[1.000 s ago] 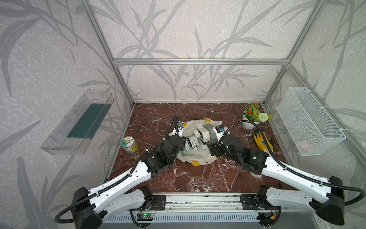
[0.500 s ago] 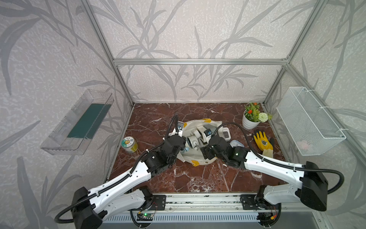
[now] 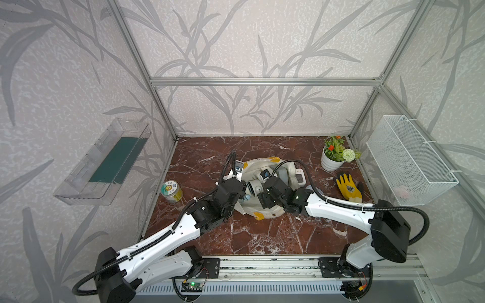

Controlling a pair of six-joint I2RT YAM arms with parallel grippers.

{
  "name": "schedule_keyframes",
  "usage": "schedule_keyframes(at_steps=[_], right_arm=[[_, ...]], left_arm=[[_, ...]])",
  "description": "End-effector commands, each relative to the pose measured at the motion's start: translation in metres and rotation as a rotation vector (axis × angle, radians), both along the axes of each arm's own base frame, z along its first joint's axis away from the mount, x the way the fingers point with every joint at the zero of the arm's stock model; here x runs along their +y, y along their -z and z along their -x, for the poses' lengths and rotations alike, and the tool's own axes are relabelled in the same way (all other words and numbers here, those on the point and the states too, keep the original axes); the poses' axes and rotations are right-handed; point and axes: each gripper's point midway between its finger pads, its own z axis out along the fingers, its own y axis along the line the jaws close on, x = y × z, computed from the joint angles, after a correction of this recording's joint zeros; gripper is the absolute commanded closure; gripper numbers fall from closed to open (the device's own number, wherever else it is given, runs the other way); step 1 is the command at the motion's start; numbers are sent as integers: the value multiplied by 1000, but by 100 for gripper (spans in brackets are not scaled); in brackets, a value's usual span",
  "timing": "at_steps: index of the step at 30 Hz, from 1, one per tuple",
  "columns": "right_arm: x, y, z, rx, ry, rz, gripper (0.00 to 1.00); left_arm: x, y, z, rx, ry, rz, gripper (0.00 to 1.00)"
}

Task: Take the alarm clock out of the canvas bag
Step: Pick up the alarm from the canvas bag.

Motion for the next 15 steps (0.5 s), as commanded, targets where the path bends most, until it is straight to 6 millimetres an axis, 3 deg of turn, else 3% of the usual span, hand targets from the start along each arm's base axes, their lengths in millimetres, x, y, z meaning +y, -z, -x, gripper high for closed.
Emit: schedule_keyframes(at_steps=[1, 8, 15], right_arm=[[10, -12, -12, -41, -10, -15, 14], [24, 3, -15, 28, -42, 10, 23], [9, 23, -13, 114, 12, 28, 31]], left_arm=[[2, -25, 0, -57, -11, 51, 100], [3, -26, 1, -62, -13, 50, 100], [6, -27, 2, -66, -20, 50, 100]])
